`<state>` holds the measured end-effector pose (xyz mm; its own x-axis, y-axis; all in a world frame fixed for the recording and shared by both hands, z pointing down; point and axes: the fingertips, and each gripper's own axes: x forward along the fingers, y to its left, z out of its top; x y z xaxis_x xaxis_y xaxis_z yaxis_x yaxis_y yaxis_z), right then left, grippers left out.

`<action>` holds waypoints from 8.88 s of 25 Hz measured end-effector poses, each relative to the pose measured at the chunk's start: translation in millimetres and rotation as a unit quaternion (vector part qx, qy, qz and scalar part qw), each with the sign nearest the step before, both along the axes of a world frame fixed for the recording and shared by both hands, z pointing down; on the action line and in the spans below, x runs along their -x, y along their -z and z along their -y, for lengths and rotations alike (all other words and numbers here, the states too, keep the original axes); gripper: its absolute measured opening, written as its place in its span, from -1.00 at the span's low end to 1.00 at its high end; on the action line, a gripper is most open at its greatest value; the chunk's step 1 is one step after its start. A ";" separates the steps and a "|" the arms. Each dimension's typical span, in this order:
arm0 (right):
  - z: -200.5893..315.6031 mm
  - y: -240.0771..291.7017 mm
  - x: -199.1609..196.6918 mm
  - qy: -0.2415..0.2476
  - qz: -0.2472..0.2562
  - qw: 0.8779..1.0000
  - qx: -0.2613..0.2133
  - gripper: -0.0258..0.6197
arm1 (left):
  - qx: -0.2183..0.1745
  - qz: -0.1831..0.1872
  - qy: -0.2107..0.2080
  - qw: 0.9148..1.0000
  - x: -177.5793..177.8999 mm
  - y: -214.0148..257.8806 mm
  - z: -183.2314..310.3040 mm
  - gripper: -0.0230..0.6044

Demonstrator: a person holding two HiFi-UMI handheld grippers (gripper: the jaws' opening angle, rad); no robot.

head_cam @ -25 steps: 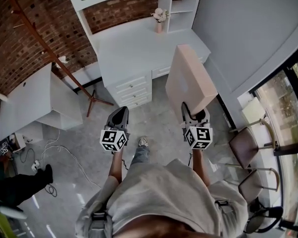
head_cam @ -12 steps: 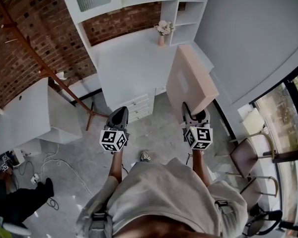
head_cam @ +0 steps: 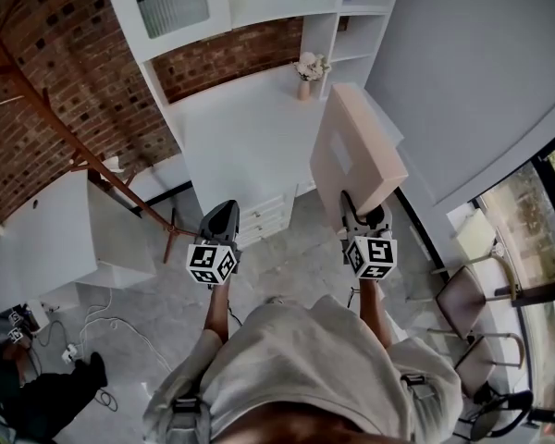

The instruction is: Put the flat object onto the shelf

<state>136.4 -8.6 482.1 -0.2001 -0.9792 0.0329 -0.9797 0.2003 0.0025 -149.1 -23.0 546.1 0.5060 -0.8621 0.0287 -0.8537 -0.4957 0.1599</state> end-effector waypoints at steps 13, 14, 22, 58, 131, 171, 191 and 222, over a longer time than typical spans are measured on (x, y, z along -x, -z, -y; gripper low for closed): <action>10.0 -18.5 -0.5 -0.014 0.002 1.000 0.015 -0.04 | 0.014 0.001 -0.018 1.000 -4.6 -19.1 18.8 -0.88; 10.0 -19.8 -1.8 -0.014 0.002 1.000 0.016 -0.04 | 0.015 0.001 -0.019 1.000 -6.1 -20.1 19.2 -0.88; 28.4 -23.4 -5.4 -0.011 0.002 1.000 0.015 -0.04 | 0.020 0.002 -0.015 1.000 -8.5 -27.8 30.9 -0.88; 317.1 1.6 -64.1 0.060 0.022 0.998 -0.010 -0.04 | -0.004 0.017 0.036 0.999 -76.9 9.4 301.2 -0.88; 465.5 131.3 64.8 0.070 -0.672 0.695 -0.244 -0.03 | 0.018 -0.018 0.067 0.997 14.4 -9.9 327.3 -0.88; 590.2 130.3 115.4 0.139 -0.682 0.691 -0.198 0.00 | 0.015 -0.026 0.103 0.994 43.6 -8.4 322.9 -0.88; 567.1 138.7 98.8 0.131 -0.666 0.706 -0.202 0.17 | 0.019 -0.042 0.087 0.995 34.0 -7.3 322.9 -0.88; 573.2 139.5 66.3 0.152 -0.046 0.987 -0.035 0.16 | 0.023 -0.043 0.080 0.996 31.3 -10.8 329.8 -0.88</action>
<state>70.1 -581.7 342.6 -0.4840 -0.8751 -0.0011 -0.8697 0.4808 0.1119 -180.4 -352.8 557.0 0.3650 -0.9304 0.0323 -0.9031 -0.3454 0.2550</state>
